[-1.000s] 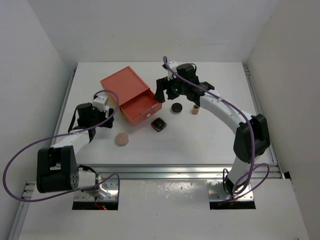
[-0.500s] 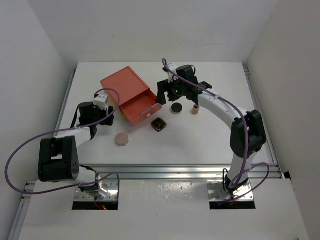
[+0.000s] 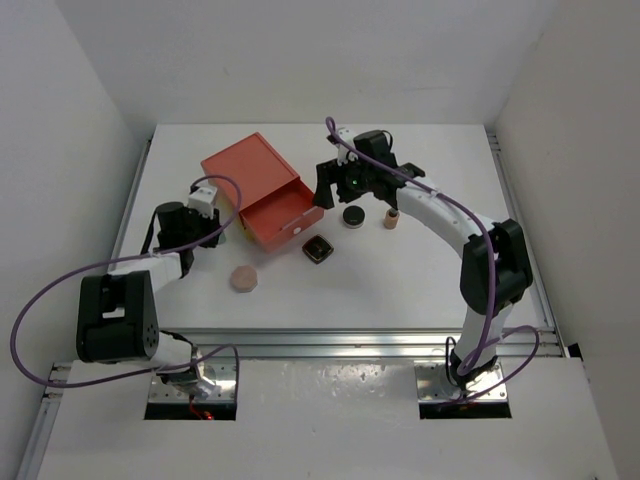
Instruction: Organize the makeup
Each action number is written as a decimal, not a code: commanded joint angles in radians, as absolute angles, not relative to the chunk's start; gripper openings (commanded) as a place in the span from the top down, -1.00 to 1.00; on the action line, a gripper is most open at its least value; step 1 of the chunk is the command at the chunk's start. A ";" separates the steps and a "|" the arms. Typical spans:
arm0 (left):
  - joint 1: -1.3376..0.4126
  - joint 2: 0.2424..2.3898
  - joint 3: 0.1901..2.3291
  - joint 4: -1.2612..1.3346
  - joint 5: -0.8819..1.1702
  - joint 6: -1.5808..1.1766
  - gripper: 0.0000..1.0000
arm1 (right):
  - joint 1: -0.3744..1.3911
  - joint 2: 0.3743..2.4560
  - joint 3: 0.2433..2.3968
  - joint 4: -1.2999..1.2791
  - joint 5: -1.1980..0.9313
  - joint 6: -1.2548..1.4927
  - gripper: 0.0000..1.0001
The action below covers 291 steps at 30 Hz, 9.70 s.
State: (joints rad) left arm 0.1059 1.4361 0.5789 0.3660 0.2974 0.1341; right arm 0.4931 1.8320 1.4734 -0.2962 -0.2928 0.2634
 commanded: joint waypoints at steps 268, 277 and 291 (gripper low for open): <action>0.069 1.987 1.603 -0.546 0.333 0.172 -0.14 | 0.604 2.114 1.704 -0.071 -0.295 0.680 -0.06; 0.069 1.987 1.603 -0.546 0.333 0.172 -0.14 | 0.600 2.094 1.756 -0.139 -0.258 0.571 -0.28; 0.069 1.987 1.603 -0.546 0.333 0.172 -0.14 | 0.658 1.967 1.777 -0.311 -0.175 0.284 0.02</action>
State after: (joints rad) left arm 0.0467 1.9224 1.6463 -0.4202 0.3595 0.1967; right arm 0.6174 2.0659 1.7821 -0.2604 -0.2077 0.4072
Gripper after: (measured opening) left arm 0.570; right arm 0.511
